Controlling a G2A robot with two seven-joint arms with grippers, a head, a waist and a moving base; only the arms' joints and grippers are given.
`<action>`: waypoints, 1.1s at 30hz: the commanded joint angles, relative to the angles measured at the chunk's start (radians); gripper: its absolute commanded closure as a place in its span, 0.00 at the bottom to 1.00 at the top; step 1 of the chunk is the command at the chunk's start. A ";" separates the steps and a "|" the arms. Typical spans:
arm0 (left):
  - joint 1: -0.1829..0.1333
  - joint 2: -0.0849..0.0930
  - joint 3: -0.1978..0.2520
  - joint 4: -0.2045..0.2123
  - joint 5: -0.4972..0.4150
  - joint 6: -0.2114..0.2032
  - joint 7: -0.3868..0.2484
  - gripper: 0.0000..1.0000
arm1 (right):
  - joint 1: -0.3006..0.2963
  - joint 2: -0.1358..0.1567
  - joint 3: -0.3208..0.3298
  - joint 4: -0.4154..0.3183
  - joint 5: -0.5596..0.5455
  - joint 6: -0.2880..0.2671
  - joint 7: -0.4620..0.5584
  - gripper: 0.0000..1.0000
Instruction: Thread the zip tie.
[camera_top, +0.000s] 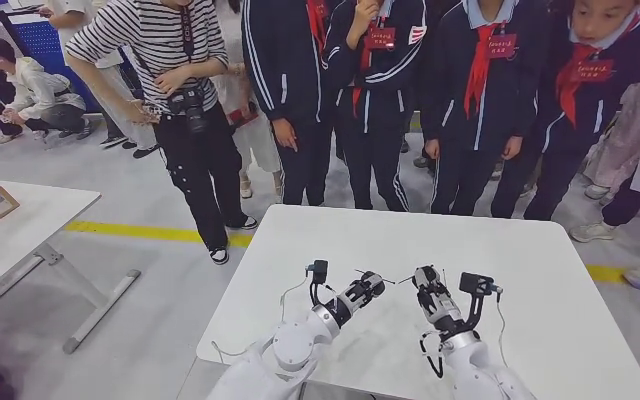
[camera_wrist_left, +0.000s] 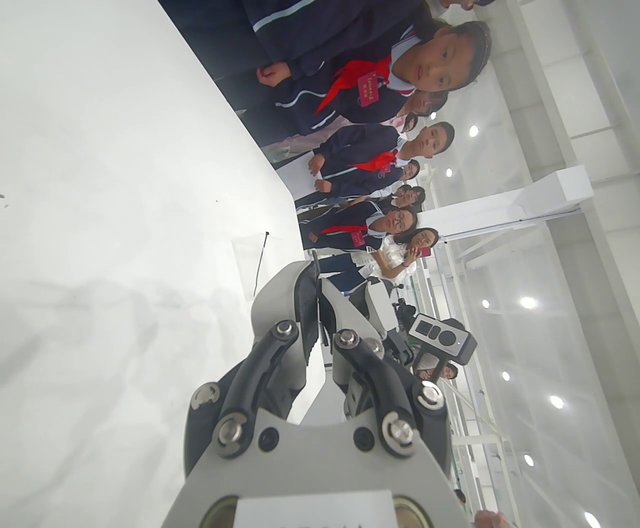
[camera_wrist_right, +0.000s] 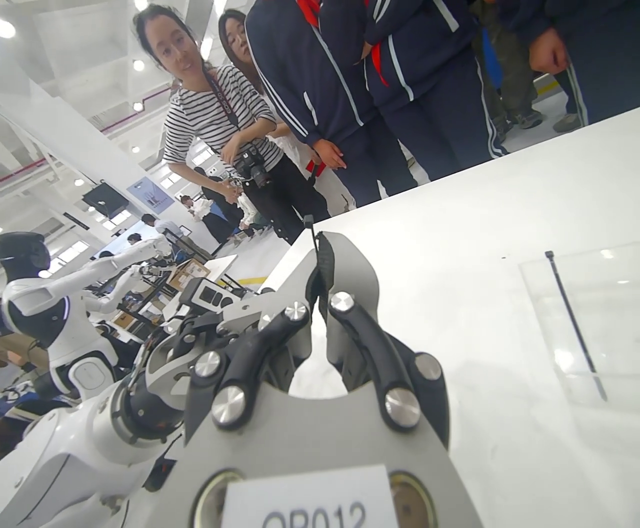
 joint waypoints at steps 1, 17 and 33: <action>0.000 0.000 0.000 0.000 0.000 0.000 0.000 1.00 | -0.002 -0.001 0.000 -0.004 -0.014 0.008 -0.007 1.00; 0.000 0.000 0.000 0.000 0.000 0.000 0.000 1.00 | -0.003 -0.001 0.001 -0.005 -0.015 0.007 -0.007 1.00; 0.000 0.000 0.000 0.000 0.000 0.000 0.000 1.00 | -0.013 -0.003 0.011 -0.028 -0.062 -0.011 0.025 1.00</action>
